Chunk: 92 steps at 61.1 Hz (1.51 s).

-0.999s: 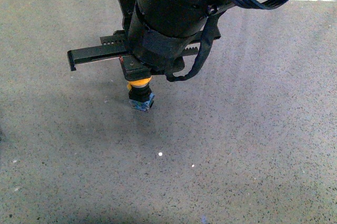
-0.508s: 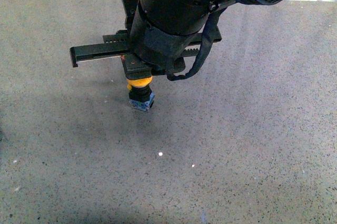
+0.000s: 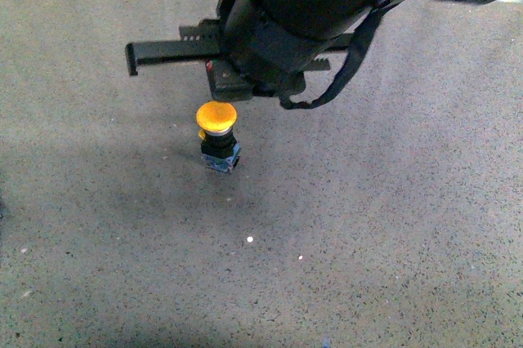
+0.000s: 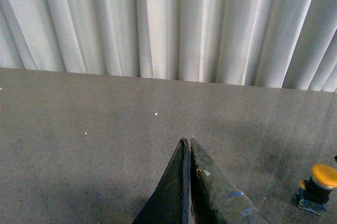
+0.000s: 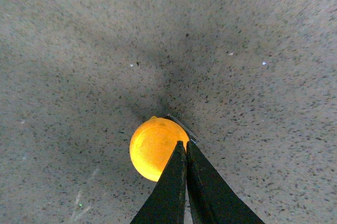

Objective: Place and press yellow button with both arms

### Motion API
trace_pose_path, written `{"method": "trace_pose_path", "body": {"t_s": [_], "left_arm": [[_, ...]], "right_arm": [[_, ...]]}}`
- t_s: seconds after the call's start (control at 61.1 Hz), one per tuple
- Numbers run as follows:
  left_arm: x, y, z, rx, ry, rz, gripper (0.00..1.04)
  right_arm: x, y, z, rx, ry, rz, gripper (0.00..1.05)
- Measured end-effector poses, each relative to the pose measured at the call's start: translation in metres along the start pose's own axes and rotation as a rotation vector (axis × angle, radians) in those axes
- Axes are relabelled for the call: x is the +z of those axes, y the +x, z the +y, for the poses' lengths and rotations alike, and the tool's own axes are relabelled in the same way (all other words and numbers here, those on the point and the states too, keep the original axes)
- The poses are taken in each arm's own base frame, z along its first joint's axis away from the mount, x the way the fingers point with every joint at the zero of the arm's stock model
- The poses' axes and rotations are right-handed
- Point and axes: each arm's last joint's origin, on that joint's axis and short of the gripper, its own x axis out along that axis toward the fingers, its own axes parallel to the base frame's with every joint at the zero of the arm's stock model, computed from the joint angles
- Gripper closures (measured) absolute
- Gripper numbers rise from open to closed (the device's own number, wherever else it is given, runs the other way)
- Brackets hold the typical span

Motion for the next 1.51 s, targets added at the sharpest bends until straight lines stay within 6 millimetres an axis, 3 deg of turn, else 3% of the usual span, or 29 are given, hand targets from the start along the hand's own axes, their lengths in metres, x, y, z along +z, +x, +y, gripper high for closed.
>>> {"method": "trace_pose_path", "body": {"t_s": [0.115, 0.213, 0.295, 0.327, 0.393, 0.524, 0.573, 0.884, 1.506], "left_arm": [[0.0, 0.0, 0.0, 0.0, 0.0, 0.0, 1.03], [0.0, 0.0, 0.0, 0.0, 0.0, 0.0, 1.03], [0.0, 0.0, 0.0, 0.0, 0.0, 0.0, 1.03], [0.0, 0.0, 0.0, 0.0, 0.0, 0.0, 1.03], [0.0, 0.0, 0.0, -0.002, 0.0, 0.0, 1.03], [0.0, 0.0, 0.0, 0.001, 0.0, 0.0, 1.03], [0.0, 0.0, 0.0, 0.0, 0.0, 0.0, 1.03], [0.0, 0.0, 0.0, 0.0, 0.0, 0.0, 1.03], [0.0, 0.0, 0.0, 0.0, 0.0, 0.0, 1.03]], "right_arm": [[0.009, -0.042, -0.009, 0.014, 0.016, -0.12, 1.03], [0.008, -0.084, -0.017, 0.03, 0.018, -0.223, 0.87], [0.003, -0.104, -0.021, 0.034, 0.013, -0.261, 0.73], [0.003, -0.106, -0.021, 0.014, 0.009, -0.289, 0.69], [-0.003, -0.107, -0.027, -0.132, -0.017, -0.509, 0.79], [-0.043, -0.116, -0.062, -0.286, -0.002, -0.763, 1.04], [-0.059, -0.128, -0.074, -0.288, -0.006, -0.81, 1.03], [-0.118, -0.151, -0.108, -0.292, -0.028, -0.802, 1.03], [-0.173, -0.175, -0.133, -0.305, -0.022, -0.813, 1.03]]}}
